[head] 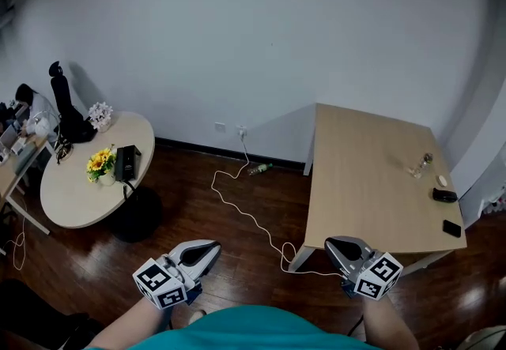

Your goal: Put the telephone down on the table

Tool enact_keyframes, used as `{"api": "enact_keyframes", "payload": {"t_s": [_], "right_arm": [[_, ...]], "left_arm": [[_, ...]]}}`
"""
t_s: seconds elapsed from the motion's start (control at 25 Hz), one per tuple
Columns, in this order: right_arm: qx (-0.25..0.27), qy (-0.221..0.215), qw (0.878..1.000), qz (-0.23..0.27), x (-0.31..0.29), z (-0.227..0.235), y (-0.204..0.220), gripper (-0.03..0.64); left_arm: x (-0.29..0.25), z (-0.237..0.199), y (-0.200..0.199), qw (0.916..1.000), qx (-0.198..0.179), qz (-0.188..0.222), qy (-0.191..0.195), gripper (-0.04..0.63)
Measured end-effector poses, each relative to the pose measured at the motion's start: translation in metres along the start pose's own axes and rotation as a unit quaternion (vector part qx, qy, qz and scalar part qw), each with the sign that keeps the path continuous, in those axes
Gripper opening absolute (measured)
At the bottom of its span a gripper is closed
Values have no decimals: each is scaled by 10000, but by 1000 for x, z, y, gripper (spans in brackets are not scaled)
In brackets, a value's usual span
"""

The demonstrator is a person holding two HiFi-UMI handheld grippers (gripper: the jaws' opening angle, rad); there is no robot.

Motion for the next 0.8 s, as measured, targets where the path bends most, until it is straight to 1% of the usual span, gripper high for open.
{"api": "enact_keyframes", "payload": {"t_s": [0.16,0.24,0.32,0.44,0.52,0.64,0.72,0.8], "right_arm": [[130,383,9992,-40,-41,-41,-4,0],[-5,583,9983,57,-68,-69,-3,0],[-208,742,9965,324,-94,-95,-5,2],[-433,966,9935,409,-122,-128,-5,2],[-461,991,9933,375,-132,-151,-8,2],[-352,994,9940,297,-141,-172,-17,2],[-292,1008,9940,293,-139,-184,-21,2],[-219,988,9944,292,-134,-192,-23,2]], "left_arm": [[45,-42,3,9993,-89,114,348,5],[76,-68,5,9985,-147,93,521,5],[105,-97,5,9975,-190,35,679,5],[142,-129,9,9970,-59,-132,759,5],[164,-138,10,9966,56,-142,805,5],[179,-145,10,9962,121,-118,854,5],[185,-140,10,9957,225,-96,888,5],[189,-126,10,9952,205,-66,957,5]]}}
Point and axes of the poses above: the fingertips, and each gripper's own axes: x backward along the fingers, z to its right, y out of its underside, the point moved 1 cm from there along x, backward along the fingers, and after that the axes turned 14 degrees about -y, right-handed, at the moved point
